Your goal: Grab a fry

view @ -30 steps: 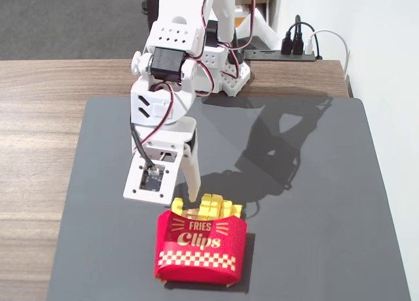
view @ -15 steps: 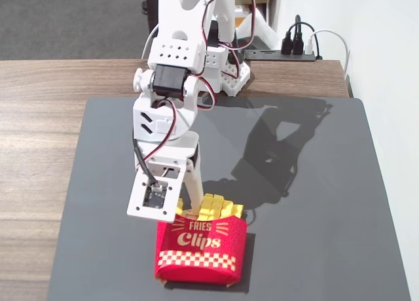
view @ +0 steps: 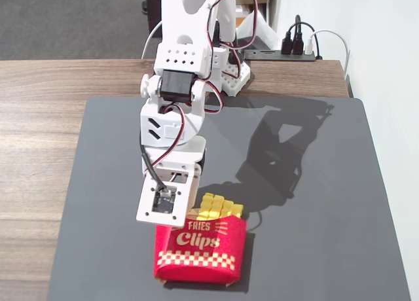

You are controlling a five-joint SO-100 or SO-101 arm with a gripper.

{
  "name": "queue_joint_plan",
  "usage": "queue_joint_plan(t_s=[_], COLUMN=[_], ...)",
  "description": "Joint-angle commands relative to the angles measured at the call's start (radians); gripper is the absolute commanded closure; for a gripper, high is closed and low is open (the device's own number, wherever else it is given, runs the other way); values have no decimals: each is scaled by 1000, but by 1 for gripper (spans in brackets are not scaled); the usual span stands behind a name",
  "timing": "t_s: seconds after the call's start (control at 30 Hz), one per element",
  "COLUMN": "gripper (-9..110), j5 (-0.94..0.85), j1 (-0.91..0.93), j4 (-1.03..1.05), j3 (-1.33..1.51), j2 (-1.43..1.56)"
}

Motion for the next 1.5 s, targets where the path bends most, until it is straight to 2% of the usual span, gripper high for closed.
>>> queue_joint_plan(t_s=[0.0,0.43,1.07,1.47], gripper=[101,101,101,101], j5=[8,9,9,32], j1=[-2,-2,8,3], j4=[-12,37,26,155], j3=[-44,26,583,787], j2=[5,101,609,914])
